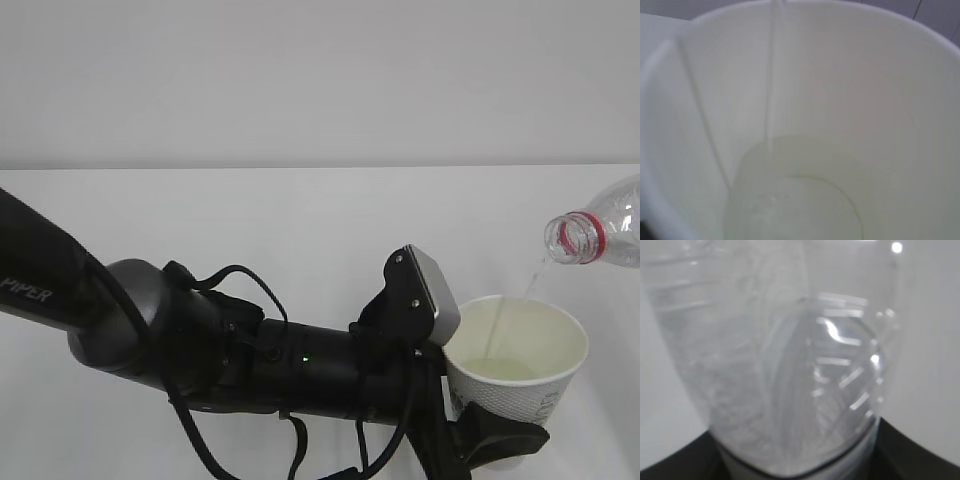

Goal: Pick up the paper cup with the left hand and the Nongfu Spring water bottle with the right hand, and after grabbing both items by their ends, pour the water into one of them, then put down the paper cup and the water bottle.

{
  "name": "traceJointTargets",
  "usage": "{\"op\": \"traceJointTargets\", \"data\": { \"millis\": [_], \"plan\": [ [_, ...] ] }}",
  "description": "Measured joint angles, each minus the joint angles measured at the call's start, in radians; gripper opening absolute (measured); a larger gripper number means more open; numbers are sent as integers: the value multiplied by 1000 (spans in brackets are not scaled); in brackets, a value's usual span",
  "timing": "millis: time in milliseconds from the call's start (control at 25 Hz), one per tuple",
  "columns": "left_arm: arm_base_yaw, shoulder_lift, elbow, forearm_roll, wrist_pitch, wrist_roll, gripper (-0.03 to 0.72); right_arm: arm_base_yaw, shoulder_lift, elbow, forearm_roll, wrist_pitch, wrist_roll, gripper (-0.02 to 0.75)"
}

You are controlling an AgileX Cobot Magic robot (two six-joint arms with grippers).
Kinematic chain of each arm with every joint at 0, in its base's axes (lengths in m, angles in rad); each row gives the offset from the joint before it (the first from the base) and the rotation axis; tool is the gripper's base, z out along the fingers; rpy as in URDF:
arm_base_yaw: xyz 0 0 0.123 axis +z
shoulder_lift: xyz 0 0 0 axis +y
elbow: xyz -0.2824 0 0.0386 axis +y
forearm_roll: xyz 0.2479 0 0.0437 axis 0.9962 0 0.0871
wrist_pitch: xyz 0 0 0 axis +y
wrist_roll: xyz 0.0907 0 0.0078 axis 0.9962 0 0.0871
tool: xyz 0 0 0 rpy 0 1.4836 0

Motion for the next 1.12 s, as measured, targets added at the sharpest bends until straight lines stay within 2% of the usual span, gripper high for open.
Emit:
{"op": "traceJointTargets", "data": {
  "millis": [1120],
  "plan": [
    [0,3,0,0,0,0,544,0,-2,0,2,0,0,401]
  ]
}}
